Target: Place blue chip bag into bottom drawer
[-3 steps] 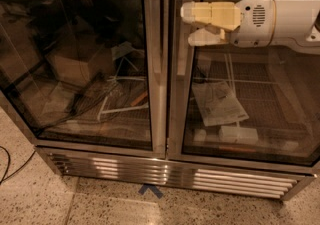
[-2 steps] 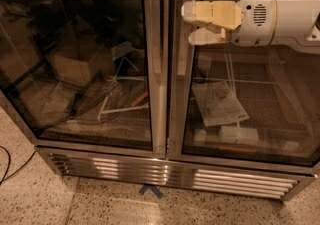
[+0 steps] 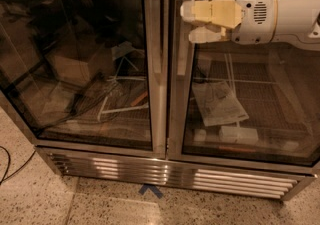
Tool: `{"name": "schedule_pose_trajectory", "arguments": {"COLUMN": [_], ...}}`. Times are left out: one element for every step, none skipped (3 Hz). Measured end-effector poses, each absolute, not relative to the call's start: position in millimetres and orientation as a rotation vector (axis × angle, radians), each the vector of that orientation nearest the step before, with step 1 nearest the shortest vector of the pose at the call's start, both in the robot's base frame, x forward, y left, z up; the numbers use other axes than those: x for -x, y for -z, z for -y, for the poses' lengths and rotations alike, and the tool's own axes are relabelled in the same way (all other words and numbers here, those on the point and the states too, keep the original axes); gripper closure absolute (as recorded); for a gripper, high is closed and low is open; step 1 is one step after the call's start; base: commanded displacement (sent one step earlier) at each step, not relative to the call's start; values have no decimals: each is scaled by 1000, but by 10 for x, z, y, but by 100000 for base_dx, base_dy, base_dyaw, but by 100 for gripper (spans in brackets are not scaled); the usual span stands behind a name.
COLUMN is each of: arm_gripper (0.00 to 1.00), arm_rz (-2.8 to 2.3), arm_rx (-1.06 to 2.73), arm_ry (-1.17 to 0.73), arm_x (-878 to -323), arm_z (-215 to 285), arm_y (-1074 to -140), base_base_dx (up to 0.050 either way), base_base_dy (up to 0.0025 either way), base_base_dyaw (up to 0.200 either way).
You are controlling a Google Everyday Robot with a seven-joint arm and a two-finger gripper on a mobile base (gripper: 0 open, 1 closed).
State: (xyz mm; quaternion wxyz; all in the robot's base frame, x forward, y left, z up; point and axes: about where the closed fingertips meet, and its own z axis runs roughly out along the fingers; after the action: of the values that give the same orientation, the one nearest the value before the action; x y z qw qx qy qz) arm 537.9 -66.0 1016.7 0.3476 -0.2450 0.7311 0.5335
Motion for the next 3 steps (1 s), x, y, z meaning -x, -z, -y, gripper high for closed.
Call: {"name": "schedule_pose_trajectory", "arguments": {"arm_gripper": [0, 0, 0], "arm_rz": [-1896, -1927, -1922], "arm_rx": [635, 536, 549], "arm_ry": [-1383, -1394, -1395], "arm_x": [-5366, -5286, -5295], "arm_z": [671, 1035, 989], "arm_y": [-10167, -10035, -10043], "base_base_dx": [0, 0, 0], "base_base_dy": [0, 0, 0], "base_base_dyaw": [0, 0, 0]}}
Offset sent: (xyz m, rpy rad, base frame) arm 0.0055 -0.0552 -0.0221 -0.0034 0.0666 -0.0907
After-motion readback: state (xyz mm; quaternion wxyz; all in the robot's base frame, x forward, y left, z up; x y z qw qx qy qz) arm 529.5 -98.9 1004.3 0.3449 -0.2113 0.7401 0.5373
